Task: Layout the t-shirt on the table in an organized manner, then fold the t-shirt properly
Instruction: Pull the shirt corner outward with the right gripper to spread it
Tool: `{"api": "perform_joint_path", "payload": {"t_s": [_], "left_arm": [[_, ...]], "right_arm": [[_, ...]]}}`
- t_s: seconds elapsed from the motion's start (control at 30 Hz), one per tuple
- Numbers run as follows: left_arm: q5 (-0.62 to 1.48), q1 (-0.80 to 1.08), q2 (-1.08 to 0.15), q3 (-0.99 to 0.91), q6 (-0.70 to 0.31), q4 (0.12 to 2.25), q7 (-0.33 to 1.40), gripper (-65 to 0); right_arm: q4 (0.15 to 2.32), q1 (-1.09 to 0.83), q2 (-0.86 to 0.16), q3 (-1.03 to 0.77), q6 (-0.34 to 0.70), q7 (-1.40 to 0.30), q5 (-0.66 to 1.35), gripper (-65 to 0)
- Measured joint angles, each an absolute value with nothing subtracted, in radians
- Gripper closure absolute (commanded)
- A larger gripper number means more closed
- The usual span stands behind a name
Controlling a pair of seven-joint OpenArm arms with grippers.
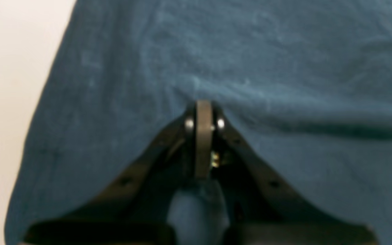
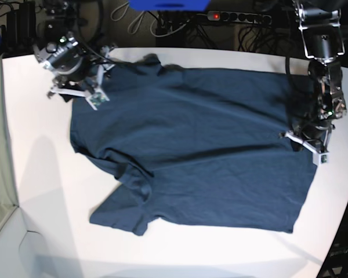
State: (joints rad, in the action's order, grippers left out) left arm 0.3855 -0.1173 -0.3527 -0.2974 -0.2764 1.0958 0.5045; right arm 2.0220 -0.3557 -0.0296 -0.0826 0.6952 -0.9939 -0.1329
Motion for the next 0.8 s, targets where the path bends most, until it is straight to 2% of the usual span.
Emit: {"api": "perform_joint_path", "payload": {"t_s": [0.2,0.37,0.57,0.8], "left_arm": [[0.389,-0.096,-0.355,-0.3,-0.272,1.248,0.533,-0.4],[0.464,-0.023,-0.363,-0.299,-0.284,1.409,0.589,-0.4],[0.463,0.034,-0.358,-0.298,-0.278,1.338,0.596,-0.4],[0.477,0.025,-0.379,-0.321,-0.284,1.204,0.571,-0.4]], "right_arm": [[2.017,-0.311,-0.038,-0.093,0.695,-1.013,-0.151,-26.2],[1.995,-0.13,-0.036,-0.091,0.695,-1.001,-0.15,-24.8],[1.812,0.091,-0.045,-0.091,0.699,-1.001,-0.148,-24.8],[1.454,0.29,-0.105,-0.089,0.699,-0.986,-0.146,-24.8]]}}
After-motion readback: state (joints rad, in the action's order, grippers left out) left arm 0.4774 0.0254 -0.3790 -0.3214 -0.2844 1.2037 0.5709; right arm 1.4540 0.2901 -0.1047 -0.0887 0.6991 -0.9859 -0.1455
